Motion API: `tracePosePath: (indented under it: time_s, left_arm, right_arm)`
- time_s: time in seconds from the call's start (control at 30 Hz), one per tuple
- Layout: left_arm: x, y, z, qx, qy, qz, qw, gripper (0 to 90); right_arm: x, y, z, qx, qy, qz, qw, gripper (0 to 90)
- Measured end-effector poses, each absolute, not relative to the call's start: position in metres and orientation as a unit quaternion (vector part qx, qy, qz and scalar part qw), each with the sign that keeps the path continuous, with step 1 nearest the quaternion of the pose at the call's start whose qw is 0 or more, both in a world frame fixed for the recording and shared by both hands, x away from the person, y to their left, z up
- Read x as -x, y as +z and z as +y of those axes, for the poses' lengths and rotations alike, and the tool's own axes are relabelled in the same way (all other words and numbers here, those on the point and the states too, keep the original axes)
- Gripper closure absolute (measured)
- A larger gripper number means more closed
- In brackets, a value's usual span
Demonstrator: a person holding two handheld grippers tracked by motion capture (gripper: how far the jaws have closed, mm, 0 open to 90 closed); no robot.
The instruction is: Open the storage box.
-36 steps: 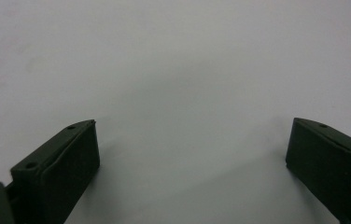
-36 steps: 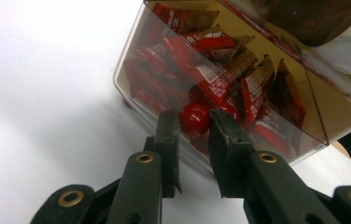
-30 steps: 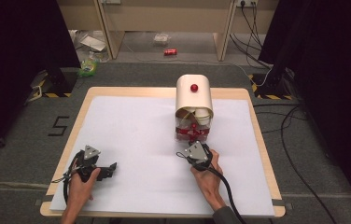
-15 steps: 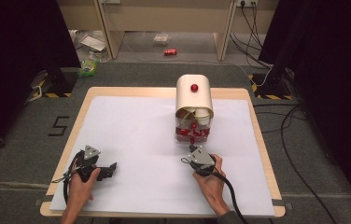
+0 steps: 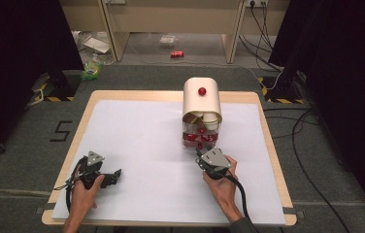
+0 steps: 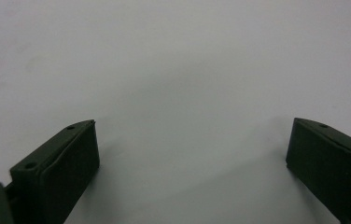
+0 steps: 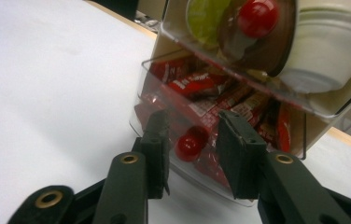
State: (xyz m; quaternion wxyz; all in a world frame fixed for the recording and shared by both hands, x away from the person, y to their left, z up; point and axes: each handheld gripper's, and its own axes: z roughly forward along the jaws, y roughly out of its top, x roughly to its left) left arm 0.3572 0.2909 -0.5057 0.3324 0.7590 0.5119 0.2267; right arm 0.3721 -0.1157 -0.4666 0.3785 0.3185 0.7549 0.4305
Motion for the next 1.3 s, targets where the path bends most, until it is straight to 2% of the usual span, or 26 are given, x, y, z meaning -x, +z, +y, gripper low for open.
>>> tracePosePath:
  time_s: [0.3,0.8,1.1,1.3]
  left_arm:
    - [-0.357,-0.506,0.291,-0.759,0.226,0.512,0.332,2.1]
    - [-0.357,-0.506,0.291,-0.759,0.225,0.513,0.333,2.1]
    - [-0.357,-0.506,0.291,-0.759,0.226,0.512,0.333,2.1]
    - [-0.357,-0.506,0.291,-0.759,0.226,0.512,0.333,2.1]
  right_arm:
    - [-0.384,-0.455,-0.127,-0.301,0.450,0.760,0.360,53.5]
    - [-0.405,-0.458,-0.130,-0.268,0.439,0.796,0.318,48.5]
    - [-0.408,-0.452,-0.138,-0.247,0.432,0.813,0.302,63.0]
    - [-0.401,-0.450,-0.138,-0.234,0.423,0.823,0.297,64.0]
